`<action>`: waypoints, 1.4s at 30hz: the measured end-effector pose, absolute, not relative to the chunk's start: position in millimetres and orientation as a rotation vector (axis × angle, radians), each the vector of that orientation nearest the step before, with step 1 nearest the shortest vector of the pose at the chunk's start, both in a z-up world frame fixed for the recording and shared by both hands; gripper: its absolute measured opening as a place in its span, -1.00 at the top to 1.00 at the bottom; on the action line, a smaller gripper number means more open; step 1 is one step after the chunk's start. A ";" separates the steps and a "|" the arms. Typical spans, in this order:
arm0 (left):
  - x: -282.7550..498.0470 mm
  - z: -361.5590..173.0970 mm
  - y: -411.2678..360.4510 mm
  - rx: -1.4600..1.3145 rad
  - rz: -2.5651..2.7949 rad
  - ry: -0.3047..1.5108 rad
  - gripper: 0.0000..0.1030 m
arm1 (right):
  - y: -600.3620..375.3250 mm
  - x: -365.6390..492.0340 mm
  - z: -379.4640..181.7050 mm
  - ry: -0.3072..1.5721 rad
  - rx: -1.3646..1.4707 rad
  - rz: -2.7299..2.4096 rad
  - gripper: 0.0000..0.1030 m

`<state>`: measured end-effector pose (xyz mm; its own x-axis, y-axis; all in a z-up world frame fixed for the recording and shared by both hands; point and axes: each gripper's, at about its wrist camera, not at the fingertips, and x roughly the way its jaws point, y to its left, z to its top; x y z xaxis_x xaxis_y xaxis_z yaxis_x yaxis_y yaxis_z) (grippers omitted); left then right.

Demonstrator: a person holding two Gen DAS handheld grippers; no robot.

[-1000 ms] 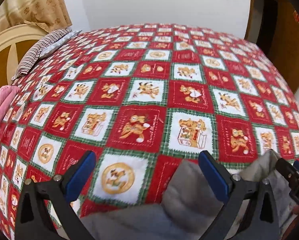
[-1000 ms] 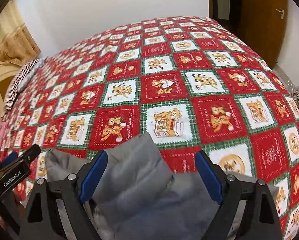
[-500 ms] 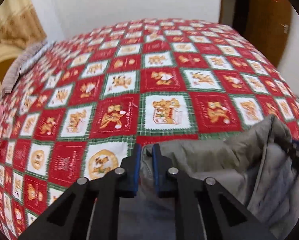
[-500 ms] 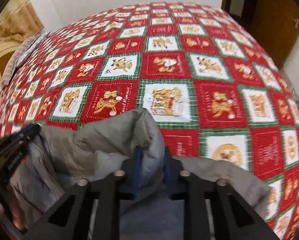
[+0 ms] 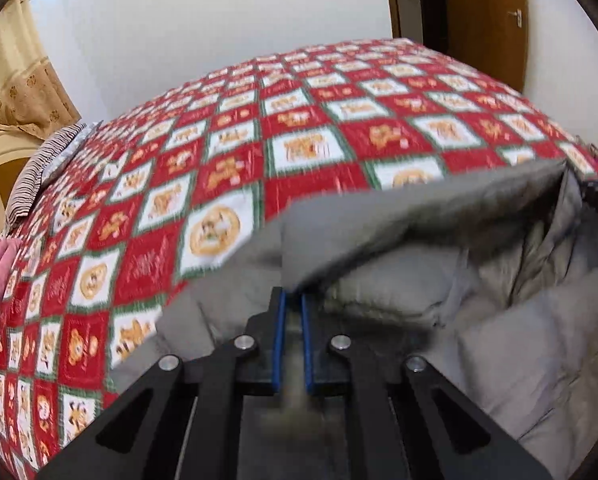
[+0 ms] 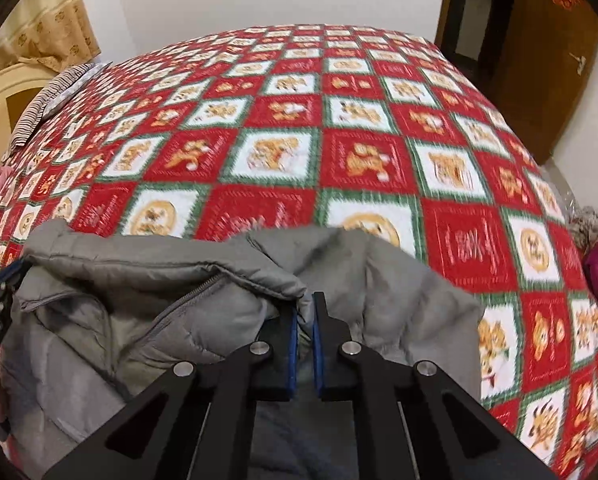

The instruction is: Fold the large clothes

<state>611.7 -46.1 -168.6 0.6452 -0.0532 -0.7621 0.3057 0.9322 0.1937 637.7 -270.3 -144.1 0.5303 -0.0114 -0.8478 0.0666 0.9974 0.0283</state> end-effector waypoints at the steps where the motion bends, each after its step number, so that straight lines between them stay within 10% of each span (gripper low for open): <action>1: 610.0 -173.3 -46.4 0.328 -0.204 0.854 0.84 | -271.0 636.5 -148.2 1.010 0.052 -0.051 0.91; 9: 595.3 -144.8 -22.1 0.216 -0.154 0.776 0.61 | -261.8 621.7 -168.8 0.946 -0.084 -0.068 0.91; 14: 612.0 -90.4 -9.4 0.131 -0.043 0.639 -0.75 | -262.5 617.8 -161.1 0.875 -0.100 -0.063 0.91; 25: 659.0 -152.0 -81.5 0.303 -0.101 0.822 -0.76 | -254.4 595.1 -148.2 0.721 -0.195 0.013 0.85; 28: 633.0 -168.8 -87.8 0.368 -0.116 0.804 -0.76 | -265.8 591.7 -140.8 0.729 -0.142 0.011 0.11; 30: 623.4 -170.8 -86.8 0.369 -0.130 0.790 -0.76 | -280.2 584.4 -125.0 0.684 -0.039 0.009 -0.02; 42: 630.9 -183.7 -75.9 0.297 -0.133 0.828 -0.80 | -249.2 602.8 -104.6 0.976 0.076 0.006 -0.02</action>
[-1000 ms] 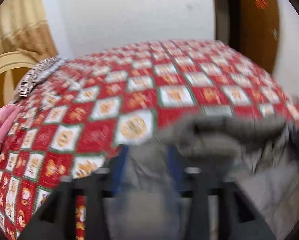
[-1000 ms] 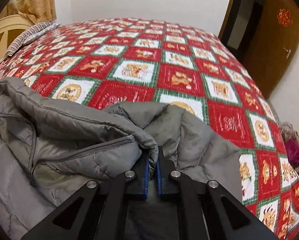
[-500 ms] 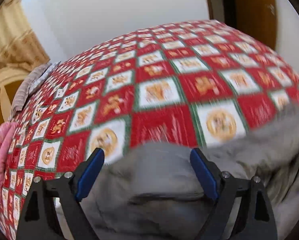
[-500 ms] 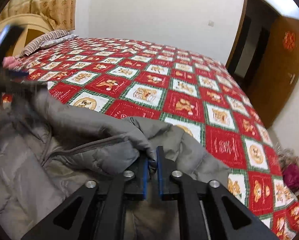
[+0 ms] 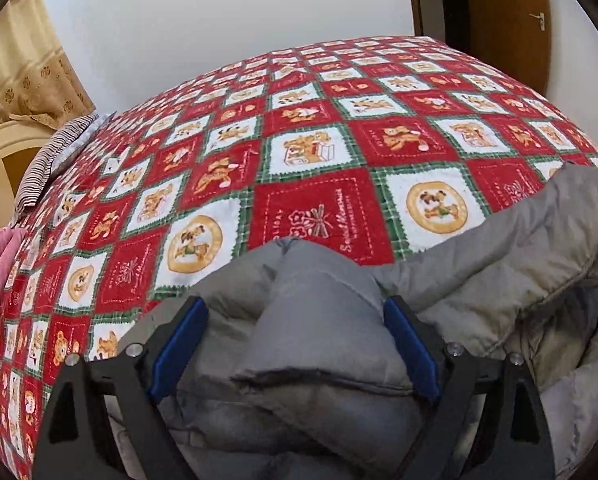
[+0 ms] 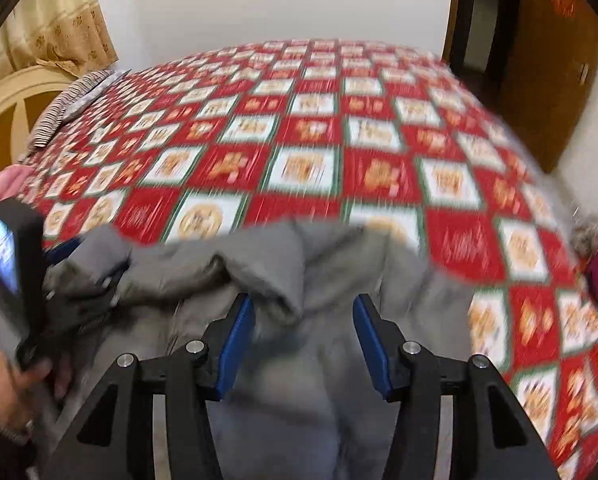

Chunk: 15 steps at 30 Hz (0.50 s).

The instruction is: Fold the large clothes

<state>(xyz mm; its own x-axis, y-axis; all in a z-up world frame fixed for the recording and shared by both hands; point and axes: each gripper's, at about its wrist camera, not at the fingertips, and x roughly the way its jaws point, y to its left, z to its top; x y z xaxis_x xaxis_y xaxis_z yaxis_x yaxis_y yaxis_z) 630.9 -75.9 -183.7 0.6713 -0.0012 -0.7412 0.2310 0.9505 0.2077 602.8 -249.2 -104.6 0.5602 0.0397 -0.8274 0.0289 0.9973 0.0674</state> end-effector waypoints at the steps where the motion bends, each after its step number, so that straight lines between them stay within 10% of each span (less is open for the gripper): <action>1: 629.5 -184.9 -76.3 0.304 -0.134 0.824 -0.80 | -254.4 594.1 -105.2 0.976 0.074 -0.010 -0.03; 9: 630.9 -186.9 -78.1 0.327 -0.117 0.815 -0.83 | -266.9 586.4 -63.7 0.705 0.170 -0.002 -0.02; 15: 618.3 -145.5 -66.9 0.233 -0.104 0.735 -0.82 | -216.8 660.3 -116.6 0.948 0.022 0.072 -0.02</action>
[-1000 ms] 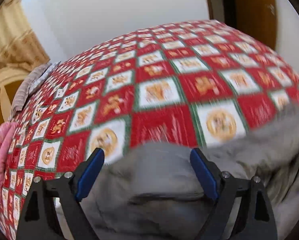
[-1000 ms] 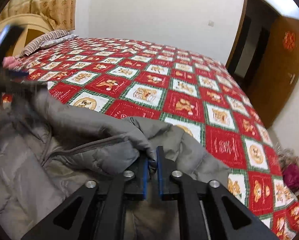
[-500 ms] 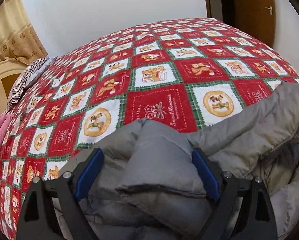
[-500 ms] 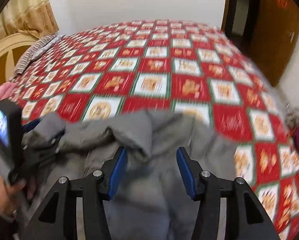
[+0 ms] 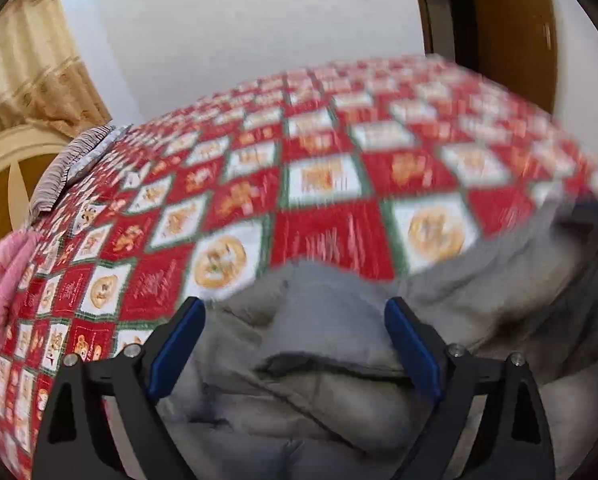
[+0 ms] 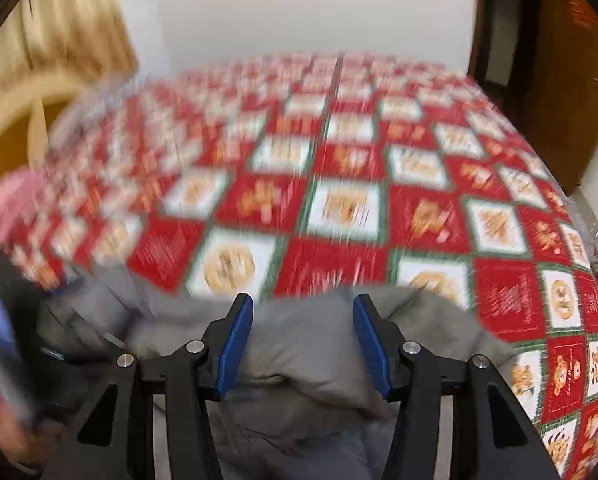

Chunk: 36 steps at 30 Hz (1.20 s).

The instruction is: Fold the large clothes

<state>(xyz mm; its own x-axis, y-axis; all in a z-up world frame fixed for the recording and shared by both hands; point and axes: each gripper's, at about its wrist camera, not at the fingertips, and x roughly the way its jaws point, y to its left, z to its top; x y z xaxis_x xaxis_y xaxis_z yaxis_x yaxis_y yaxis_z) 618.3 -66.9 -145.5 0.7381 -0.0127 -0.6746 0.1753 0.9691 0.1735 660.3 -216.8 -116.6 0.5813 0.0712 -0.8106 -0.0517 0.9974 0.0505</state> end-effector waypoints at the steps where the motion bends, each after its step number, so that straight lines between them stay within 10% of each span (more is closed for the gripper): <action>1: 616.8 -136.0 -65.0 0.202 -0.111 0.716 -0.83 | -214.3 656.4 -122.4 0.951 0.007 0.064 0.00; 6: 627.8 -131.3 -75.4 0.093 -0.200 0.752 -0.83 | -214.8 629.4 -141.3 0.918 -0.051 0.043 0.28; 36: 632.0 -209.3 -98.4 0.221 -0.102 0.867 -1.00 | -212.8 622.1 -189.1 0.884 -0.096 0.011 0.27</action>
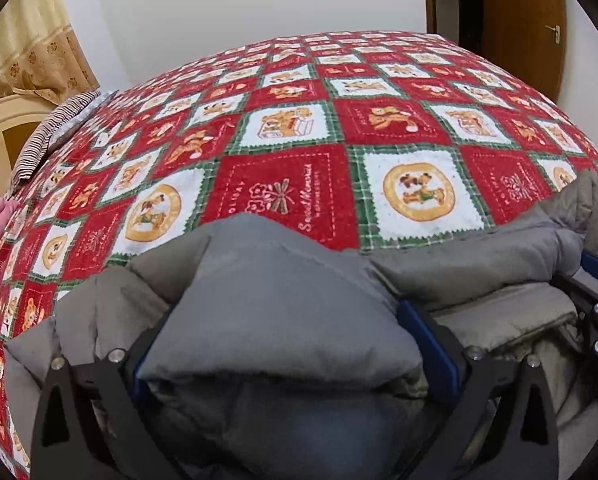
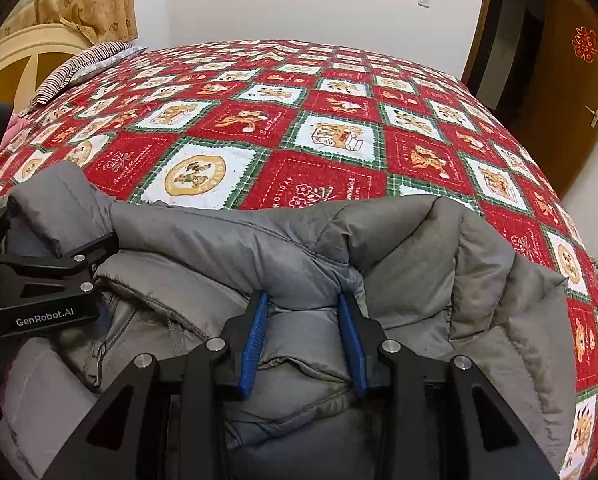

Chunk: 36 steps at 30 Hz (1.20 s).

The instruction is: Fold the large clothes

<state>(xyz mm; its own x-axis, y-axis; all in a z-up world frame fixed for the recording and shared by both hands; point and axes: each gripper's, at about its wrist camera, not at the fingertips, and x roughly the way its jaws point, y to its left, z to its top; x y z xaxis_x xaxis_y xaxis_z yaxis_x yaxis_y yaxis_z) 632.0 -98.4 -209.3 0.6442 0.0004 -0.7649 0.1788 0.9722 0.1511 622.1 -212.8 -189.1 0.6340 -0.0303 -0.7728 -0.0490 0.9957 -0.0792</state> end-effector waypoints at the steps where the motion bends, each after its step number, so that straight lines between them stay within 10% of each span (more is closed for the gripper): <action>1: 632.0 -209.2 -98.6 0.222 -0.103 0.866 -1.00 | -212.0 622.3 -189.1 0.885 -0.100 0.009 0.27; 30: 633.8 -195.2 -98.3 0.244 -0.095 0.877 -0.97 | -207.5 625.8 -189.8 0.903 -0.138 0.004 0.25; 34: 595.0 -136.1 -62.9 0.143 -0.126 0.777 -0.90 | -235.4 609.4 -160.7 0.926 -0.020 0.000 -0.41; 36: 558.6 -116.3 -38.7 0.150 -0.143 0.742 -0.96 | -251.4 581.0 -138.3 0.876 0.015 0.016 -0.43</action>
